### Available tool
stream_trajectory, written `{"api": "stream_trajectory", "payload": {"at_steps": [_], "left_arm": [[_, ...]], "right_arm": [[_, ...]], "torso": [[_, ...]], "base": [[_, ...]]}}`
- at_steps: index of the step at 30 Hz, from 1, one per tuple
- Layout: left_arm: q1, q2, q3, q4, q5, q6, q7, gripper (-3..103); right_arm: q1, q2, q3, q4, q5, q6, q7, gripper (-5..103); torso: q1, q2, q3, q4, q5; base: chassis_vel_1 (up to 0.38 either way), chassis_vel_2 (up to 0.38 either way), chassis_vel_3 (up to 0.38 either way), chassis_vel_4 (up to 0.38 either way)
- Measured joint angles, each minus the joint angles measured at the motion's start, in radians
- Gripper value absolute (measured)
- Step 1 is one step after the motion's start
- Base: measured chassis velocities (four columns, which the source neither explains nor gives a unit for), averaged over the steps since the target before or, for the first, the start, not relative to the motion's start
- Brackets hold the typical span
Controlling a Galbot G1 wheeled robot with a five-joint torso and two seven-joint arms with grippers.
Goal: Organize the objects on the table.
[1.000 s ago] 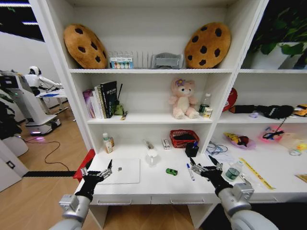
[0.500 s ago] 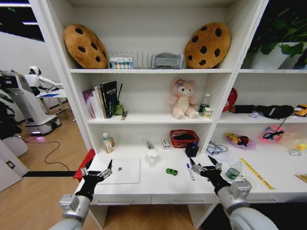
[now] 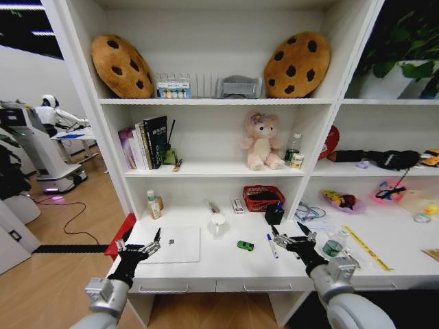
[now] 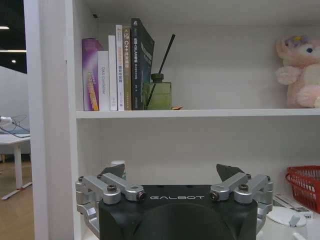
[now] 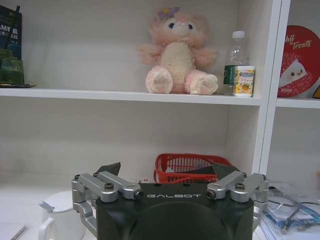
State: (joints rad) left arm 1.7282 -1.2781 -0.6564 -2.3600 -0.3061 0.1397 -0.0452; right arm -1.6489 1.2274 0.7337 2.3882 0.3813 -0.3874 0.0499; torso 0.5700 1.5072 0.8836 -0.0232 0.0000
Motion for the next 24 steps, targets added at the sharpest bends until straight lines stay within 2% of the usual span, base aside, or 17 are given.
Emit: {"api": "stream_trajectory", "payload": {"at_steps": [18, 24], "left_arm": [[0.000, 0.000, 0.000, 0.000, 0.000, 0.000, 0.000, 100], [0.000, 0.000, 0.000, 0.000, 0.000, 0.000, 0.000, 100]], "right_arm": [[0.003, 0.001, -0.001, -0.005, 0.001, -0.018, -0.001, 100], [0.003, 0.001, -0.001, -0.005, 0.002, -0.019, -0.001, 100]], "torso": [[0.000, 0.000, 0.000, 0.0000, -0.0001], [0.000, 0.000, 0.000, 0.0001, 0.0000]], "base": [[0.000, 0.000, 0.000, 0.000], [-0.099, -0.086, 0.096, 0.083]]}}
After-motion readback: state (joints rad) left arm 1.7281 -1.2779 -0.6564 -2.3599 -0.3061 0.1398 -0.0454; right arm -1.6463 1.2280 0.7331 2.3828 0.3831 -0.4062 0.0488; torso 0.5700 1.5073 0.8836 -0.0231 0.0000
